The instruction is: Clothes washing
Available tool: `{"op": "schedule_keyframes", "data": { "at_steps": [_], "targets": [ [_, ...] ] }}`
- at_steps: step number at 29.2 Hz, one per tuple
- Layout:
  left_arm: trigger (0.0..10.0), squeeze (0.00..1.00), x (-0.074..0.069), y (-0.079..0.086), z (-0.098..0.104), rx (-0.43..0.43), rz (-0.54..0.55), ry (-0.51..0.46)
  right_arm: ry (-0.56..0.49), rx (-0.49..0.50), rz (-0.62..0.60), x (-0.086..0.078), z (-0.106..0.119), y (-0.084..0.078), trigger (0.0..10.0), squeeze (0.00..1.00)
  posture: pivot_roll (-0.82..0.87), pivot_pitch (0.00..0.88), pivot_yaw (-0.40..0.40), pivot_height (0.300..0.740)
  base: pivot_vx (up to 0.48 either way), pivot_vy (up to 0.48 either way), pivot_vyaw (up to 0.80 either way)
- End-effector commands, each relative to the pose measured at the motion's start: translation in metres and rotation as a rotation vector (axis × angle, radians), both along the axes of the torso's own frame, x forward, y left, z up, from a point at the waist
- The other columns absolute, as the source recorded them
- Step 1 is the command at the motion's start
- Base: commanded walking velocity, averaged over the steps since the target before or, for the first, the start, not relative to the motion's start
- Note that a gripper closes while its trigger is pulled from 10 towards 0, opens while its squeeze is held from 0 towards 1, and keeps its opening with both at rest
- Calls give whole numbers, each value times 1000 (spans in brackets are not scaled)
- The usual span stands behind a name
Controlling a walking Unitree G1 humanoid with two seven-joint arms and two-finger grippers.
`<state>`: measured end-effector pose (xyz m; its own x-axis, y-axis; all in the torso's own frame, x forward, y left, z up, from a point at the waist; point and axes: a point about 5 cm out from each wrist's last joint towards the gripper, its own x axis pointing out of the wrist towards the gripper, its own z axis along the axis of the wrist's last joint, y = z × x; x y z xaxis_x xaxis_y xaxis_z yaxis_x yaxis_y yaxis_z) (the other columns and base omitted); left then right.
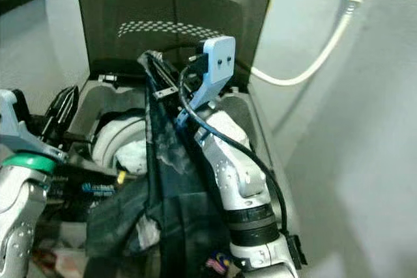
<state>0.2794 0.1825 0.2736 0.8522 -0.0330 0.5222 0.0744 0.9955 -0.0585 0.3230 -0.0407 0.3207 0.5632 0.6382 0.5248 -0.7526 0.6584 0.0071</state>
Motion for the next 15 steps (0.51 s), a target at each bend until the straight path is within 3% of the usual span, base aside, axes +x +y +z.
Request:
{"op": "schedule_keyframes", "data": {
  "at_steps": [1,15],
  "targets": [
    [10000,0,0,-3,-2,-1,-13,4,-21,14,2,-3,5,-3,10000,0,59,0,-25,740,0,0,0],
    [10000,0,0,-4,-1,16,-10,-3,-32,15,19,1,11,-2,10000,0,59,0,-26,740,0,0,0]
  ]
}}
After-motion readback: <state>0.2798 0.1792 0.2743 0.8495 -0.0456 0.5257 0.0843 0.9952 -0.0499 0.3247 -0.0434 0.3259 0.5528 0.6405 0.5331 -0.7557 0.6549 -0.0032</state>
